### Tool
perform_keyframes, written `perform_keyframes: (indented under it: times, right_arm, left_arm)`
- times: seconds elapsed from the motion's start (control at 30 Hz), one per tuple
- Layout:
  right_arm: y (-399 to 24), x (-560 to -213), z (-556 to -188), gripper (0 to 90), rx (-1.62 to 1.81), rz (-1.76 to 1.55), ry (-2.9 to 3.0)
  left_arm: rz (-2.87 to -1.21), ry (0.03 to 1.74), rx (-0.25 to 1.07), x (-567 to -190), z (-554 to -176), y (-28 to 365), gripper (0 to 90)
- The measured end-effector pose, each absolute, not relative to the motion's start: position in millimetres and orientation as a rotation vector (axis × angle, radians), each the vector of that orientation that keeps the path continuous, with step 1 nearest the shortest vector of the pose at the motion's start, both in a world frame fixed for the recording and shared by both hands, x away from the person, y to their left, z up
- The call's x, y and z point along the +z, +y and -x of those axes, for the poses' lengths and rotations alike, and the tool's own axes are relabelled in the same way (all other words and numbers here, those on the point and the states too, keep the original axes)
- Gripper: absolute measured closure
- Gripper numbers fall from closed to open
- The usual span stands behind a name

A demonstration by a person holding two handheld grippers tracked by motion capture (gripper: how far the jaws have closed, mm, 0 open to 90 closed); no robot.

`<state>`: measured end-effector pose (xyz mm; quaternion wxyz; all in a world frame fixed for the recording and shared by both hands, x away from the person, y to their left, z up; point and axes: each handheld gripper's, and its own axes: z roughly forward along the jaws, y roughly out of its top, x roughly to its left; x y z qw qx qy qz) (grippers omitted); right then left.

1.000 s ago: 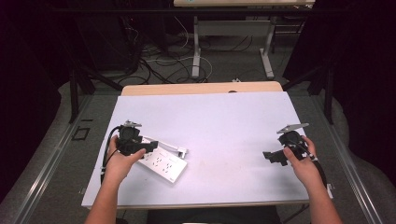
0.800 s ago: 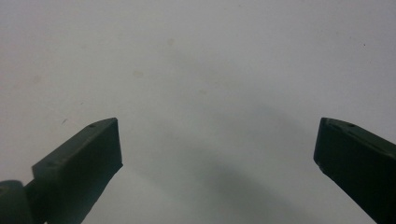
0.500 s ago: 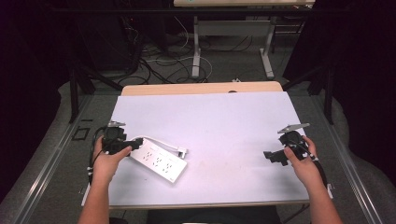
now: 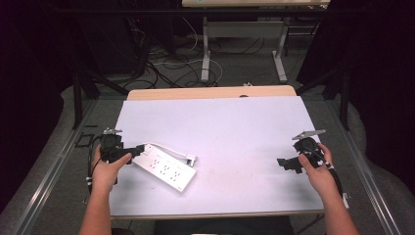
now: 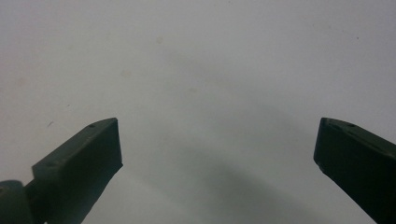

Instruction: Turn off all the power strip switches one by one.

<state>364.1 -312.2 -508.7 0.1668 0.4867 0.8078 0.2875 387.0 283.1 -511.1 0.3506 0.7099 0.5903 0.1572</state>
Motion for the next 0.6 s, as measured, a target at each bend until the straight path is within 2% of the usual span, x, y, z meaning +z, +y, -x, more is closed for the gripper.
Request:
perform_keyframes:
  times: [0.13, 0.33, 0.6]
  right_arm:
    - [-314.2, -511.7, -365.2, 0.4, 0.827, -1.402, 2.286]
    - [-320.1, -516.5, -367.5, 0.3, 0.839, -1.414, 2.265]
    - [-326.9, -523.4, -369.4, 0.3, 0.846, -1.466, 2.214]
  left_arm:
    - [-1.812, 1.538, 0.385, -514.3, -388.0, 288.7, 0.5]
    - [-1.750, 1.553, 0.390, -520.7, -388.0, 296.4, 0.5]
    - [-1.761, 1.561, 0.432, -528.4, -389.2, 300.5, 0.7]
